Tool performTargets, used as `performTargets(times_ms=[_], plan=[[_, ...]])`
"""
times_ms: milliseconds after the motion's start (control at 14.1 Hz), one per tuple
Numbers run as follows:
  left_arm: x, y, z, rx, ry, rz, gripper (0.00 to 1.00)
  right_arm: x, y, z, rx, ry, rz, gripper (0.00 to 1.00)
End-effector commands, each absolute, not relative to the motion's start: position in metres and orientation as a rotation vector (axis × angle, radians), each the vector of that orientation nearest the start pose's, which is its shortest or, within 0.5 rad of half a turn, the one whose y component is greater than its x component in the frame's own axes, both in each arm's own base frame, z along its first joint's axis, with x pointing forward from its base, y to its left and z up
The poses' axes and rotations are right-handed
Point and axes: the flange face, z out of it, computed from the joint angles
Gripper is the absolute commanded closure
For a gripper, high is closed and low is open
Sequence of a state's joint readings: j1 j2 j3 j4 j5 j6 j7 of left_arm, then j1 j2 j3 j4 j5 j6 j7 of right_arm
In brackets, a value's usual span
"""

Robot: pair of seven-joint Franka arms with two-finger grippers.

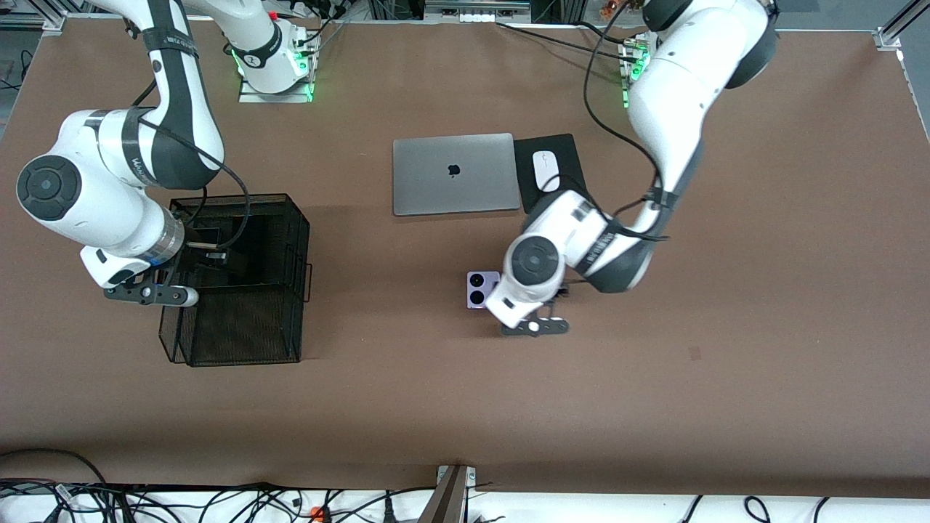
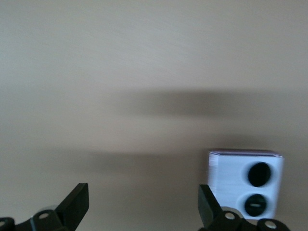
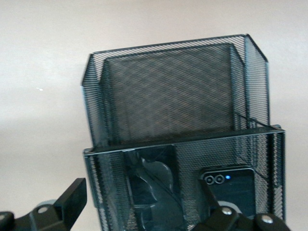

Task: Place phones with both arms
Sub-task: 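Set the white phone down mid-table while the right gripper withdraws, then grasp the white phone with the right gripper while the left gripper retracts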

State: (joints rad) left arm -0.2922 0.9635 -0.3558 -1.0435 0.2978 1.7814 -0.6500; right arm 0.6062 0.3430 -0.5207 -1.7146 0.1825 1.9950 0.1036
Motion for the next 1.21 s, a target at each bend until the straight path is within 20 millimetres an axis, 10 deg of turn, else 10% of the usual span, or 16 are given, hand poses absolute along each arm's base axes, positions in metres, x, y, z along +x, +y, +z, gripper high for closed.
performTargets(times_ms=[0, 427, 640, 1139], plan=[[0.674, -0.292, 0.259, -2.998, 0.044, 0.380, 0.00, 0.631, 0.154, 0.433, -3.124, 0.144, -0.022, 0.00], [0.707, -0.096, 0.259, -2.848, 0.158, 0.412, 0.00, 0.641, 0.359, 0.394, -3.009, 0.460, -0.041, 0.00], [0.709, -0.032, 0.300, -2.844, 0.100, 0.364, 0.00, 0.636, 0.431, 0.361, -2.979, 0.451, -0.049, 0.00], [0.681, 0.002, 0.462, -3.011, -0.191, 0.229, 0.00, 0.604, 0.518, 0.241, -2.996, 0.218, -0.291, 0.00]])
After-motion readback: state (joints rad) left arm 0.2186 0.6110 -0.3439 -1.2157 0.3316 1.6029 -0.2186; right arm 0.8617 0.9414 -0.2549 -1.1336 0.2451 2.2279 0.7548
